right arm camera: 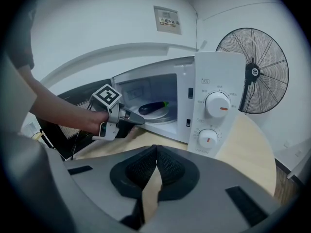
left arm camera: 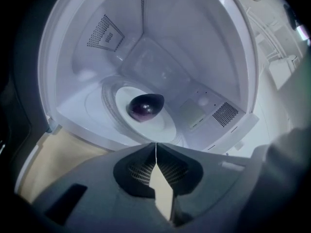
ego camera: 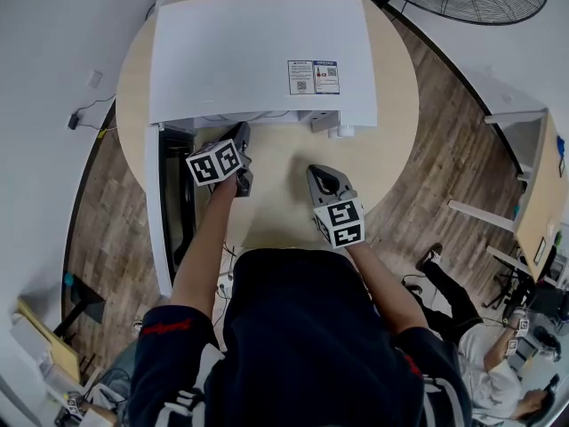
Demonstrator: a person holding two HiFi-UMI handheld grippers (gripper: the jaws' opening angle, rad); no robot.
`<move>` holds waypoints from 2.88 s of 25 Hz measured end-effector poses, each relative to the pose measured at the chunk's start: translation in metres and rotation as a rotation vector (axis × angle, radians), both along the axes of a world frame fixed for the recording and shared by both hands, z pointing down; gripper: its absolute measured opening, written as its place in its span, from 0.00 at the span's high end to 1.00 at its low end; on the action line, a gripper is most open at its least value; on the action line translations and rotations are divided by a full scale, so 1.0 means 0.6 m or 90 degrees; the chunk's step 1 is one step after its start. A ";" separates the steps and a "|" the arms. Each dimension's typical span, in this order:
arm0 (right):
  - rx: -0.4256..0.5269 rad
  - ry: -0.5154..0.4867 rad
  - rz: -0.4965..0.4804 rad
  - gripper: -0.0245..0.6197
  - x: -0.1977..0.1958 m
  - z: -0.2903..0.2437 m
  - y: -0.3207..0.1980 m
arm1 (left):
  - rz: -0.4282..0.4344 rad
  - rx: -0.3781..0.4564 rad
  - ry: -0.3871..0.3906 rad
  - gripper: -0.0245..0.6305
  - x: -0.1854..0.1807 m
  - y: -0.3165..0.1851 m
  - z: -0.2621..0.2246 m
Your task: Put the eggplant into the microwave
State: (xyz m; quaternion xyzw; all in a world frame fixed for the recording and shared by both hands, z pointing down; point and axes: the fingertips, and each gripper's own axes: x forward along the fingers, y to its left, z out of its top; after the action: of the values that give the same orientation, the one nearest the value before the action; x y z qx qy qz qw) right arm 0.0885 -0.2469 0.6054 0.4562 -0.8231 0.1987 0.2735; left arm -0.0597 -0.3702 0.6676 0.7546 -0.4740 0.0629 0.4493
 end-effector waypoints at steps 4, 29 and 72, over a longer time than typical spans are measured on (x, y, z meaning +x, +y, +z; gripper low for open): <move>-0.002 -0.001 0.001 0.94 0.001 0.000 -0.003 | -0.001 0.001 0.002 0.93 0.001 -0.001 -0.001; 0.034 -0.015 -0.028 0.94 -0.007 -0.029 -0.010 | 0.047 0.060 -0.001 0.94 0.011 0.054 -0.058; 0.276 -0.134 -0.116 0.94 -0.056 -0.342 -0.036 | -0.017 0.430 -0.209 0.94 -0.024 0.232 -0.478</move>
State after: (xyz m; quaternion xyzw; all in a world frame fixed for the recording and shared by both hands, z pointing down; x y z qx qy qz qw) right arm 0.0549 -0.2683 0.4000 0.4051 -0.9080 0.0387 0.0994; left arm -0.0742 -0.2308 0.3809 0.8340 -0.5434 0.0172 0.0940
